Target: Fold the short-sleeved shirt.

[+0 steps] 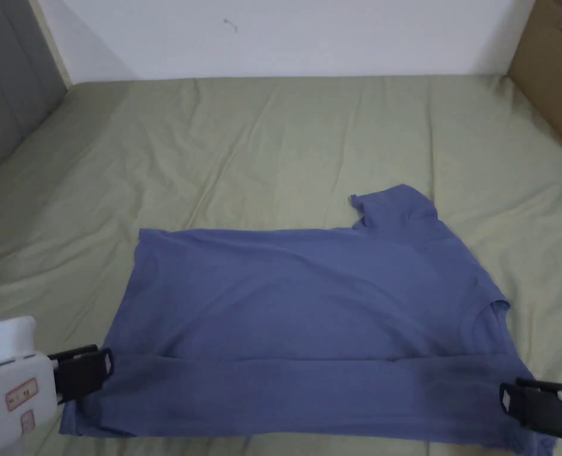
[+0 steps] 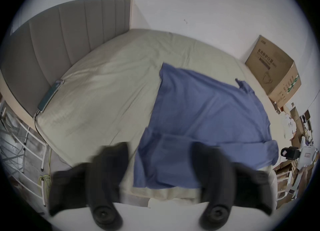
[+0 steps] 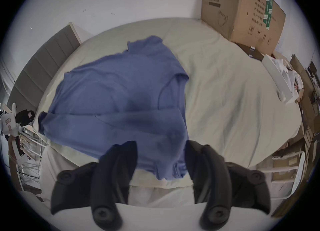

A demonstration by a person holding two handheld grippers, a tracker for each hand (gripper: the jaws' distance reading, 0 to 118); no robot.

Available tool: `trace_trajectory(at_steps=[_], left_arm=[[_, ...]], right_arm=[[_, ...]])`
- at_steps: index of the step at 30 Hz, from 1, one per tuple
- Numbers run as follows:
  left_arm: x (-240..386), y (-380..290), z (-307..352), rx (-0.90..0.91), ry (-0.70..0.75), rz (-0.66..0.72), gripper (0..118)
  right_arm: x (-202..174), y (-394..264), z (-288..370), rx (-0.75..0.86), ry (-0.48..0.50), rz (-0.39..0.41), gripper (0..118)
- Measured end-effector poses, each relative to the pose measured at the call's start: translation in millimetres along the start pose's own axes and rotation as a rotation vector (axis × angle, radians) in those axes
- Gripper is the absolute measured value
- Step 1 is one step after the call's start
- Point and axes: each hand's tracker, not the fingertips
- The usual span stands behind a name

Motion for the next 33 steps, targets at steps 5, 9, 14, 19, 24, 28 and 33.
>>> trace_trajectory(at_steps=[5,9,14,19,24,28,33], left_arm=[[17,3,-16,-0.015,0.060,-0.057,0],[17,4,-32,-0.041,0.024,0.008,0],[27,22,-41,-0.047,0.018,-0.038,0],[34,46,-54,-0.034,0.010,-0.069,0],[40,62,-72,-0.039,-0.004,-0.082,0],[40,69,-91,-0.062,-0.013,-0.083,0],[37,71,-100,-0.073,-0.004,-0.075,0]], right_arm=[[-4,18,-14,0.134,-0.058,0.035,2],[2,20,-38,0.095,-0.015,-0.065,0],[-5,52,-49,0.102,-0.006,-0.039,0],[-12,141,-70,0.158,0.016,0.061,0],[-25,238,-117,0.181,-0.058,0.165,79],[-24,295,-172,0.111,-0.099,0.140,79],[-17,312,-220,0.019,-0.099,0.078,79]])
